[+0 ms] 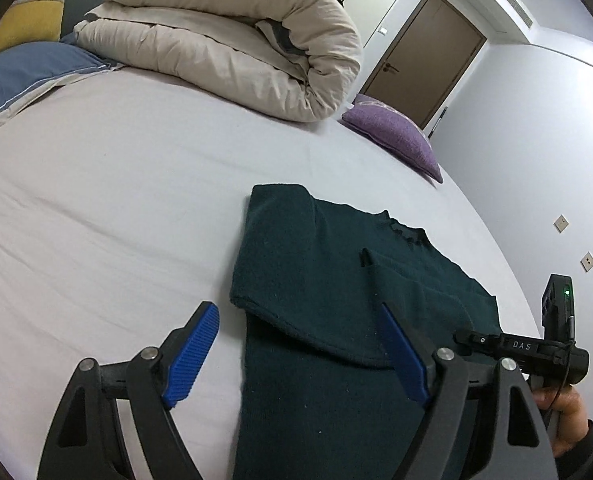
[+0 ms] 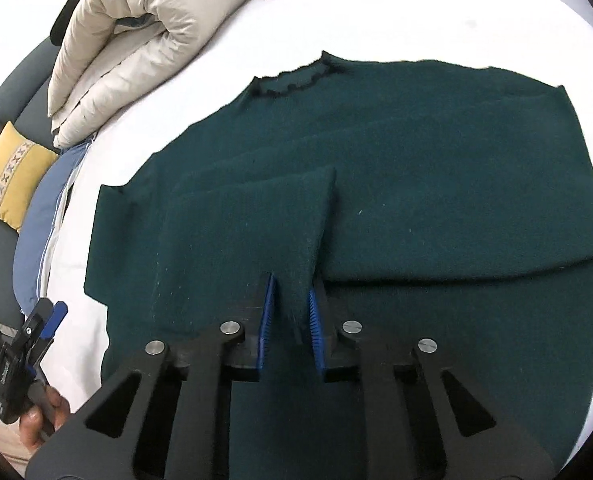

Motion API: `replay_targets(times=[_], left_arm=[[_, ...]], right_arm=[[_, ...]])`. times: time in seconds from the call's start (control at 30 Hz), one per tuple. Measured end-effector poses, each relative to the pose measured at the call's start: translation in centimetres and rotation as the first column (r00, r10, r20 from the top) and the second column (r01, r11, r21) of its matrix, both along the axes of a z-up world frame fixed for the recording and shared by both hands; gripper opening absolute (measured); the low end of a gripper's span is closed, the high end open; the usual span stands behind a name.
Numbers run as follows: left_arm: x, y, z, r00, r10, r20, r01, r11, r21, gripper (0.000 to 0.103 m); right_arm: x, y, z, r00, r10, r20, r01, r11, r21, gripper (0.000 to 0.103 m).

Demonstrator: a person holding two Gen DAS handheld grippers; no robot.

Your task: Fold small clothes

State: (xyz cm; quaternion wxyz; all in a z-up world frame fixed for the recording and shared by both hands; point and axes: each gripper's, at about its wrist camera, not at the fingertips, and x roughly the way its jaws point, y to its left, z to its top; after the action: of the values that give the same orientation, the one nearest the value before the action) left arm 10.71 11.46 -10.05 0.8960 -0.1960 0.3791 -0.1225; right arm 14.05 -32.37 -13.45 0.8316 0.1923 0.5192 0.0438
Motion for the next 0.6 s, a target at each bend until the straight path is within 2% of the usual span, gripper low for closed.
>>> replay_targets(times=[0.17,0.37,0.5,0.6], left_arm=[[0.4,1.0,0.1,1.000,0.028,-0.001,-0.028,0.999,-0.026,0.082],[2.8,2.3,0.0,0.998,0.068,-0.019,-0.068,0.997,-0.037,0.082],[4.8,2.4,0.1,0.997,0.073,-0.033,-0.074,0.997,-0.029,0.082],[6.6,2.3,-0.4,0.995,0.081,-0.053,-0.081,0.997,-0.006,0.082]], right_arm=[[-0.4,0.3,1.3,0.998,0.032,0.056,-0.032,0.999,0.010,0.008],[-1.3,1.7,7.0,0.966,0.147,0.213,-0.121,0.984,-0.131,0.007],[-0.2,-0.8,8.8,0.950,0.120,0.288,-0.091,0.990,-0.111,0.007],[0.5,-3.8,8.3,0.947,0.076,0.312,-0.049,0.994,-0.094,0.007]])
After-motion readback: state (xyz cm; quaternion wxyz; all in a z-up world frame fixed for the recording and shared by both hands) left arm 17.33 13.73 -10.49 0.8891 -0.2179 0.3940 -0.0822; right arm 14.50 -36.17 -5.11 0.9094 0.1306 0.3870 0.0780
